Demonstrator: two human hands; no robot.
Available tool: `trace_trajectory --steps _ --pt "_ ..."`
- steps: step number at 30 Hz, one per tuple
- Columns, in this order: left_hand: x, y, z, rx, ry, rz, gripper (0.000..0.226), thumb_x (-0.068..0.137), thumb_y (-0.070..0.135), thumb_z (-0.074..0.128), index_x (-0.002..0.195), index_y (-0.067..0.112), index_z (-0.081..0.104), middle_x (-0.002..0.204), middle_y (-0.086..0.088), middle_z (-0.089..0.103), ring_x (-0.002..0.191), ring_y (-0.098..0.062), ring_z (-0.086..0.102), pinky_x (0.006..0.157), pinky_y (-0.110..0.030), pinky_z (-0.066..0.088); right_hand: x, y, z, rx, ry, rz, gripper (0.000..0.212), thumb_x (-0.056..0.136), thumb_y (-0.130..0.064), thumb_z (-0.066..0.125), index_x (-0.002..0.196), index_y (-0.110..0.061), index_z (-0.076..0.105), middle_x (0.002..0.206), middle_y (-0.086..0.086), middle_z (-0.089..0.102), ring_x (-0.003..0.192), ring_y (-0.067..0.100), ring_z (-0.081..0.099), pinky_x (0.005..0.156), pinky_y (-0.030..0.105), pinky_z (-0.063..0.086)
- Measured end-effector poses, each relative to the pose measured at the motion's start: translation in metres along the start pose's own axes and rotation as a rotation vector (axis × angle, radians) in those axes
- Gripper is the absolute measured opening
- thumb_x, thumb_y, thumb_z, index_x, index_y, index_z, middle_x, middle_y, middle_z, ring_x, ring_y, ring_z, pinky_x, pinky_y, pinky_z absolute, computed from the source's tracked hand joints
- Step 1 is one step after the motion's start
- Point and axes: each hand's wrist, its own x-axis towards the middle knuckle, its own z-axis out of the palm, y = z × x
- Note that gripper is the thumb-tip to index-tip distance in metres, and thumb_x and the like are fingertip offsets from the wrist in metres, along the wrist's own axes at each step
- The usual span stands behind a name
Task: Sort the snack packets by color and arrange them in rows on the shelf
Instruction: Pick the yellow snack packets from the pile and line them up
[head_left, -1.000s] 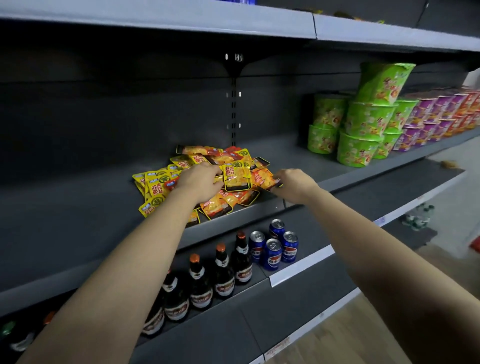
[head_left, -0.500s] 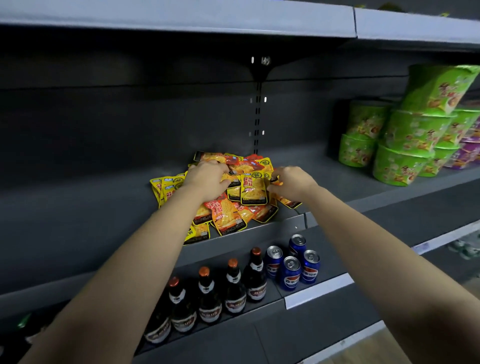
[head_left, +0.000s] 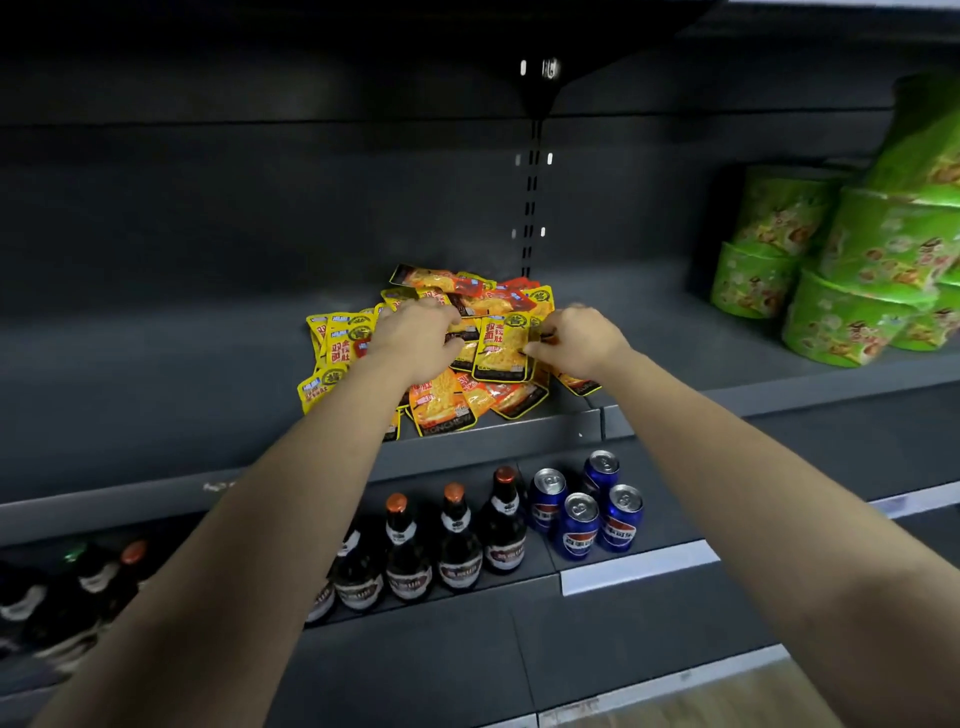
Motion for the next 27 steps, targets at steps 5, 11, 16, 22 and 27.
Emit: trace_trajectory --steps 5,11,16,22,27 --pt "0.007 -0.003 -0.002 -0.001 0.026 0.005 0.041 0.096 0.039 0.049 0.134 0.024 0.052 0.135 -0.006 0.051 0.125 -0.029 0.047 0.101 -0.045 0.035 0.003 -0.006 -0.002 0.025 0.03 0.07 0.064 0.083 -0.068 0.054 0.106 -0.01 0.068 0.114 0.008 0.055 0.116 0.028 0.049 0.081 0.037 0.048" --pt "0.01 -0.008 0.004 -0.003 0.022 0.008 0.04 0.095 0.039 0.049 0.132 0.025 0.053 0.133 -0.004 0.052 0.123 -0.028 0.048 0.101 -0.046 0.036 0.008 -0.02 0.011 0.03 0.027 0.168 0.085 0.071 -0.083 0.051 0.113 -0.01 0.062 0.128 0.011 0.048 0.13 0.033 0.035 0.095 0.046 0.045" --pt "0.012 -0.011 0.009 -0.032 0.022 0.012 0.039 0.095 0.038 0.05 0.131 0.025 0.054 0.131 -0.004 0.053 0.123 -0.028 0.048 0.101 -0.046 0.036 0.013 -0.025 0.017 0.009 0.028 0.228 0.098 0.062 -0.081 0.064 0.131 -0.012 0.05 0.132 0.009 0.047 0.13 0.032 0.037 0.101 0.048 0.041" --pt "0.015 -0.013 0.009 -0.033 0.035 0.018 0.038 0.095 0.039 0.051 0.13 0.026 0.054 0.133 -0.003 0.053 0.123 -0.027 0.048 0.1 -0.045 0.036 0.02 -0.031 0.018 0.147 -0.04 0.334 0.098 0.057 -0.067 0.08 0.129 -0.01 0.048 0.134 0.012 0.047 0.13 0.033 0.038 0.101 0.044 0.04" --pt "0.012 -0.016 0.006 -0.023 0.031 0.014 0.038 0.096 0.039 0.05 0.132 0.025 0.053 0.135 -0.004 0.052 0.125 -0.027 0.047 0.101 -0.045 0.036 0.027 -0.034 0.021 0.245 -0.083 0.372 0.062 0.053 -0.06 0.084 0.085 -0.013 0.058 0.107 0.009 0.06 0.11 0.03 0.055 0.078 0.036 0.048"
